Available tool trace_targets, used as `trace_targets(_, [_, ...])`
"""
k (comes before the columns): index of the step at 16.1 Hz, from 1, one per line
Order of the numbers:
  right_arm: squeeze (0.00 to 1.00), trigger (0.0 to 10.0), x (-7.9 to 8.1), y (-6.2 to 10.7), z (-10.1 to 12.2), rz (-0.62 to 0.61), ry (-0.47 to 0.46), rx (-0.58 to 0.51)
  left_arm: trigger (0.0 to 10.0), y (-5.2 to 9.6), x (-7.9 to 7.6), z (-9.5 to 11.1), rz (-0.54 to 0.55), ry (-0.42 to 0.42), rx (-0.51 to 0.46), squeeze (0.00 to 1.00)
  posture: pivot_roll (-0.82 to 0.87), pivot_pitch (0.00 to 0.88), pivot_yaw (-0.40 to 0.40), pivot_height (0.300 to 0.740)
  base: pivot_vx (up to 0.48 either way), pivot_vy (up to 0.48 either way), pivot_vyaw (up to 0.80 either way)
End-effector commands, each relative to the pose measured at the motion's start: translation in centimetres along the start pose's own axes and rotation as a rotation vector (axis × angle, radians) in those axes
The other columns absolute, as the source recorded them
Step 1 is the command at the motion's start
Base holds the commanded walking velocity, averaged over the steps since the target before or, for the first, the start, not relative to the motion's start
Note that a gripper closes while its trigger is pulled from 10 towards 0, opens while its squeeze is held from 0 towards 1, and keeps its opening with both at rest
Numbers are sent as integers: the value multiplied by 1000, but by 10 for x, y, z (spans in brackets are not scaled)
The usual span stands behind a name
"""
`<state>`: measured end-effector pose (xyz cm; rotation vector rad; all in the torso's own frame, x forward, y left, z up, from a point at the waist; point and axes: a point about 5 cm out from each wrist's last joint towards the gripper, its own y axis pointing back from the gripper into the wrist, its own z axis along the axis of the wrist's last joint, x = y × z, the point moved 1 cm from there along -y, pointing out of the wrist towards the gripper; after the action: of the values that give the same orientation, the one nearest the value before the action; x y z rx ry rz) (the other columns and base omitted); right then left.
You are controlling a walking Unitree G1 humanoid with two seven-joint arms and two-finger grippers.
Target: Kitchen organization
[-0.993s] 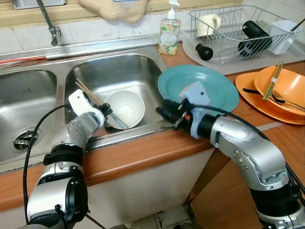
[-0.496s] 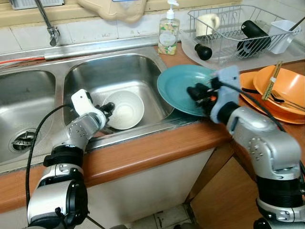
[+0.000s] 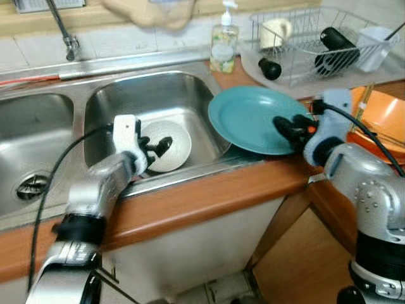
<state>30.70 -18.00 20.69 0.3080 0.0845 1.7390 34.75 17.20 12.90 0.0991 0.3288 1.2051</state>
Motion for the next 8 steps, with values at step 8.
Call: trace_targets(8, [0, 10000, -37, -2, -11, -238, -127, 60, 10000, 46, -34, 19, -381, -263, -183, 0, -142, 0, 4, 740, 0, 0, 0])
